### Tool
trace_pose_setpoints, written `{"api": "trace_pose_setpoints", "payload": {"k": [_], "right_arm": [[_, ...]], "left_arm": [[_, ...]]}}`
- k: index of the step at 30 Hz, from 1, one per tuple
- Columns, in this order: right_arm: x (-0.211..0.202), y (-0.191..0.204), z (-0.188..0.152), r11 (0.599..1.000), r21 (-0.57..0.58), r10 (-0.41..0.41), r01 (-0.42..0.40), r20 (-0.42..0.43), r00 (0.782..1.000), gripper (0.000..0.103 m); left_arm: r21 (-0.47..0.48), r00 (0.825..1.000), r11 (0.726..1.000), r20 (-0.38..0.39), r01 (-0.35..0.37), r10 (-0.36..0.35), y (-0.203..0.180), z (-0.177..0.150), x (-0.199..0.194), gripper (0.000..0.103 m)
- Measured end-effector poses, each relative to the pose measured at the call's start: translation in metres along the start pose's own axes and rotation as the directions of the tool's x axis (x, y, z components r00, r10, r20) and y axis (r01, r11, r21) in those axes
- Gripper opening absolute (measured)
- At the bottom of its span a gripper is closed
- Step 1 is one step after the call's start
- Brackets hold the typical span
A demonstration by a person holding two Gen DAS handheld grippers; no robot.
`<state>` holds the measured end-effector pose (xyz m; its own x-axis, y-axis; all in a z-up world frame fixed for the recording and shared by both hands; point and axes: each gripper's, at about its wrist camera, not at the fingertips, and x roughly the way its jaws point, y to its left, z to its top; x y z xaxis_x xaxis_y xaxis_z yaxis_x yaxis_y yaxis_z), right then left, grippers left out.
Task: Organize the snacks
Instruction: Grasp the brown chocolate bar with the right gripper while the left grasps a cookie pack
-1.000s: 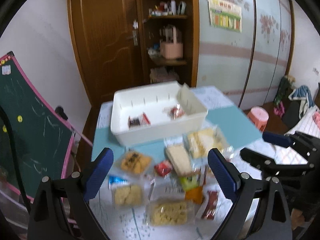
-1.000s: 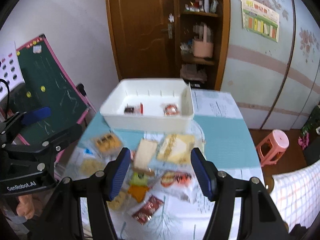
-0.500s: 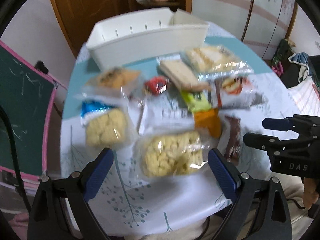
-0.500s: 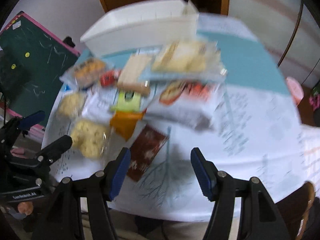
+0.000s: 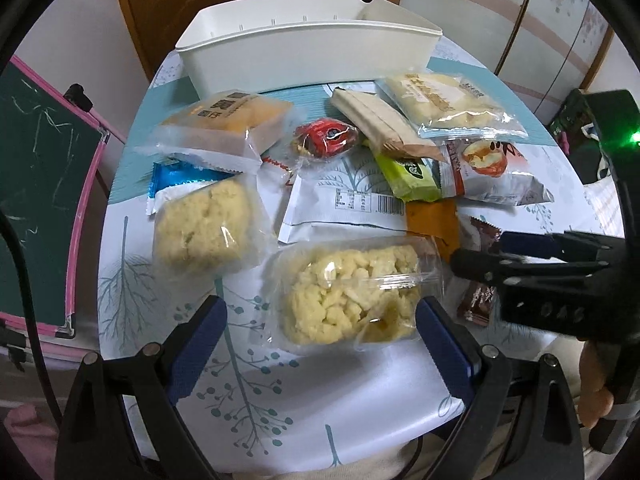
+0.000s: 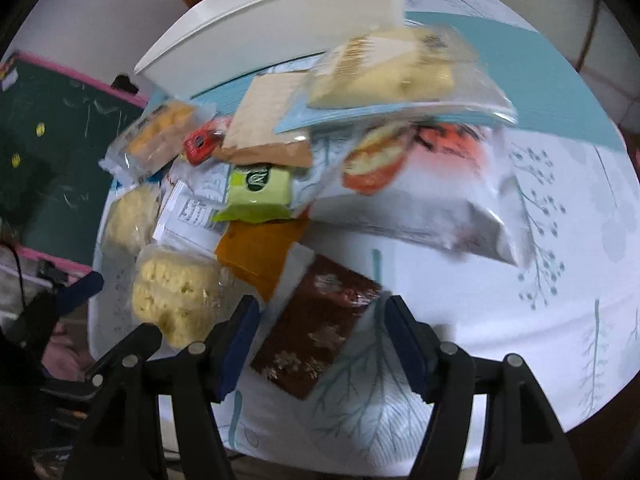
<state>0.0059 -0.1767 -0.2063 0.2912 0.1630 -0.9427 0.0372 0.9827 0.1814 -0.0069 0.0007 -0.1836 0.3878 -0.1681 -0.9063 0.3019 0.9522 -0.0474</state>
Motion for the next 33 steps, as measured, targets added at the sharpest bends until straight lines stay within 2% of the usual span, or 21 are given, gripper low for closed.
{"api": "trace_pose_setpoints", "payload": {"k": [2,5,8,9,15,21,24,29,31,33], "right_arm": [[0.003,0.01,0.002,0.998,-0.047,-0.039,0.039,0.002,0.999,0.068],[0.006,0.022,0.002,0.988,-0.118,-0.103,0.104,0.017,0.995,0.059],[0.004,0.02,0.0,0.986,-0.133,-0.096,0.098,0.028,0.995,0.048],[0.001,0.016,-0.002,0.986,-0.131,-0.098,0.102,0.036,0.995,0.04],[-0.01,-0.008,-0.013,0.992,-0.091,-0.082,0.085,0.045,0.996,0.039],[-0.009,-0.014,-0.014,0.992,-0.1,-0.067,0.072,0.054,0.996,0.039],[-0.011,-0.02,-0.014,0.992,-0.105,-0.063,0.069,0.057,0.996,0.04],[-0.01,-0.021,-0.013,0.992,-0.11,-0.057,0.064,0.063,0.996,0.04],[-0.01,-0.021,-0.013,0.992,-0.111,-0.054,0.06,0.065,0.996,0.04],[-0.011,-0.022,-0.013,0.992,-0.111,-0.05,0.057,0.066,0.997,0.04]], "left_arm": [[-0.002,1.0,1.0,-0.009,0.004,-0.004,0.0,0.0,0.002,0.095],[-0.009,1.0,1.0,-0.019,0.02,-0.02,0.0,0.002,0.005,0.095],[-0.022,0.998,0.999,-0.034,0.048,-0.049,0.001,0.004,0.01,0.095],[-0.026,0.998,0.998,-0.04,0.056,-0.057,0.001,0.005,0.012,0.095],[-0.082,0.991,0.993,-0.097,0.086,-0.093,0.0,0.009,0.032,0.095],[-0.135,0.985,0.987,-0.133,0.093,-0.111,0.003,0.014,0.047,0.102],[-0.082,0.989,0.996,-0.135,0.042,-0.052,-0.006,0.013,0.052,0.103],[-0.025,0.99,1.0,-0.14,-0.005,0.002,-0.021,0.015,0.057,0.103],[-0.014,0.99,1.0,-0.138,-0.012,0.01,-0.024,0.016,0.057,0.1],[0.003,0.992,1.0,-0.123,-0.006,0.007,-0.029,0.016,0.054,0.088]]}}
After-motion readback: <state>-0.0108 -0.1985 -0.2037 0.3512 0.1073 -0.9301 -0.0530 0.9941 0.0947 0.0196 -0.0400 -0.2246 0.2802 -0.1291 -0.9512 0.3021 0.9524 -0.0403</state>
